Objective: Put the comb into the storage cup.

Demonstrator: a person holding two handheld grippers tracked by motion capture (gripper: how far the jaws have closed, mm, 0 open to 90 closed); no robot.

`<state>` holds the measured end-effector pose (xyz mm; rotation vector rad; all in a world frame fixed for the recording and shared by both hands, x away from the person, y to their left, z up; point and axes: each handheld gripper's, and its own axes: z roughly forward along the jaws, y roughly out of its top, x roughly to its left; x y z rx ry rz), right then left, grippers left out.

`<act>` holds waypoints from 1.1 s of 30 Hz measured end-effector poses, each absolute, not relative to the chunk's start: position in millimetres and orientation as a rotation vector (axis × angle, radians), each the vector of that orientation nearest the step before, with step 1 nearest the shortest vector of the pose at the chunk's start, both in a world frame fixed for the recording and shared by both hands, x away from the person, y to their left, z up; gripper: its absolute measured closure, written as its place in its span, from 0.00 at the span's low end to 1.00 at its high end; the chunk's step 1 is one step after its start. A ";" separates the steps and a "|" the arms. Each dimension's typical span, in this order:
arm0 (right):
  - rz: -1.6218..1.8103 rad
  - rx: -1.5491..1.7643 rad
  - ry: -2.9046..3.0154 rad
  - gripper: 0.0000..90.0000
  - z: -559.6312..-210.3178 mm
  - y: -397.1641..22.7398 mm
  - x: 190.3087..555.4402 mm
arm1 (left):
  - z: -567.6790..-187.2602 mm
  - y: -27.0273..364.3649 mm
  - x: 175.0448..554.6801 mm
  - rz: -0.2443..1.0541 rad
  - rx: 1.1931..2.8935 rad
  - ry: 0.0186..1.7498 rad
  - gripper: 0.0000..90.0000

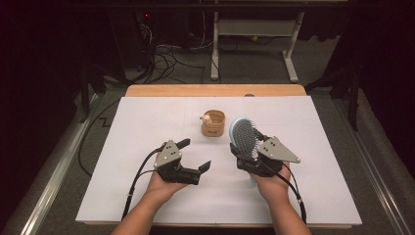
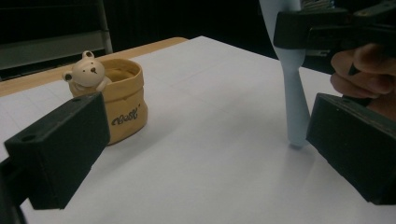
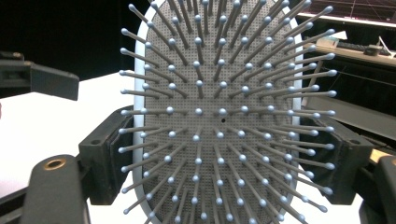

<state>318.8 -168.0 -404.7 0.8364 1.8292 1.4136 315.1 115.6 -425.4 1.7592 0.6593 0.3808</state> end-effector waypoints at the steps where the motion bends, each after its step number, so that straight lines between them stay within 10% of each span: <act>1: 1.413 0.833 1.830 0.23 -405.4 -166.7 318.5 | -424.2 116.0 314.5 0.378 1.751 0.658 0.01; 33: 1.428 0.697 1.864 0.23 -410.4 -130.1 300.9 | -393.5 113.4 299.1 0.365 1.701 0.619 0.00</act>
